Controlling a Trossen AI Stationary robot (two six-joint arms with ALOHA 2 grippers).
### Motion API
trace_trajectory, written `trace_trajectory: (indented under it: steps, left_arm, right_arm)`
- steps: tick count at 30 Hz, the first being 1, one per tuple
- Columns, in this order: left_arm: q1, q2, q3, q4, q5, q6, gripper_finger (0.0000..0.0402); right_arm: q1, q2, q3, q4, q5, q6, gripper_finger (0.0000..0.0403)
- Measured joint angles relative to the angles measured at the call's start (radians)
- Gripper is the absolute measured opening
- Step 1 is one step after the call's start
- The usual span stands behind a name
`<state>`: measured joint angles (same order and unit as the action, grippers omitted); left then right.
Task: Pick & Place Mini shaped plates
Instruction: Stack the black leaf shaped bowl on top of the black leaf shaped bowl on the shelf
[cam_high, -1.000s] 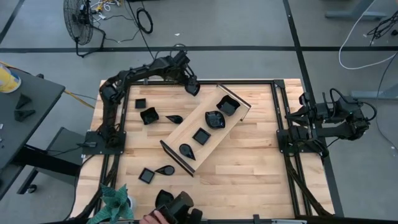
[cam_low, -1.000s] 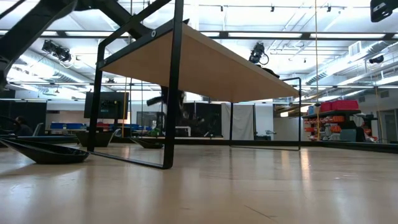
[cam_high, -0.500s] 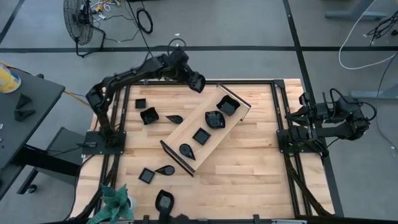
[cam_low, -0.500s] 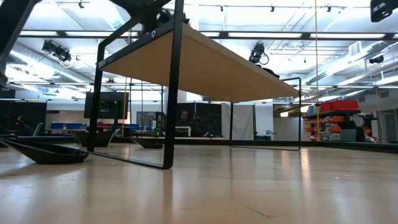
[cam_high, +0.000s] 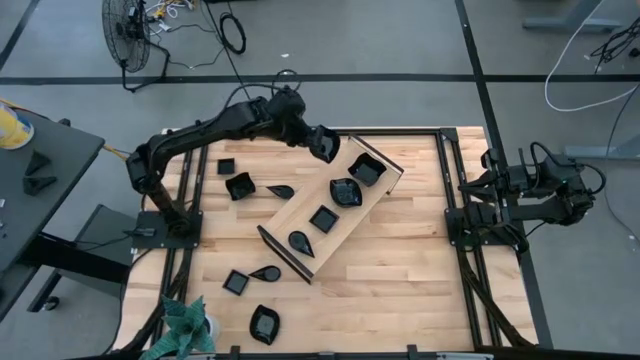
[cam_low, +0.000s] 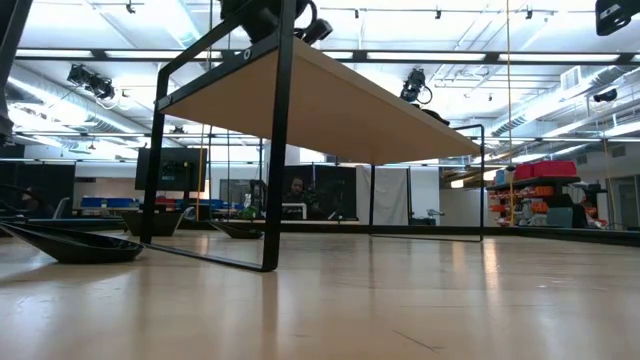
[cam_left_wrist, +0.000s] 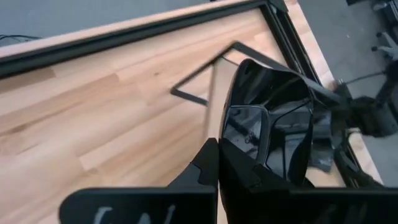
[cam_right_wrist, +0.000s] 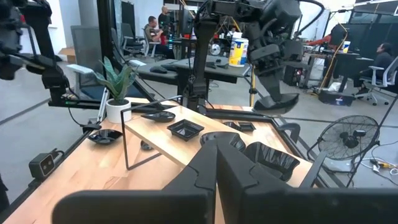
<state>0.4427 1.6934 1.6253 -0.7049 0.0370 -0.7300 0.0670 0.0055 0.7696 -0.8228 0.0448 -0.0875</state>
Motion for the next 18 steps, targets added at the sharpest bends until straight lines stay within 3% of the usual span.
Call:
trace_trajectory:
  steps: [8, 18]
  left_arm:
    - [-0.100, -0.001, 0.000, -0.004, -0.059, -0.103, 0.0003]
    - [-0.226, -0.001, 0.000, -0.004, -0.229, -0.398, 0.0003]
  right_arm:
    - [0.000, 0.000, 0.000, 0.000, 0.000, 0.000, 0.0010]
    - [0.000, 0.000, 0.000, -0.001, 0.000, 0.000, 0.0010]
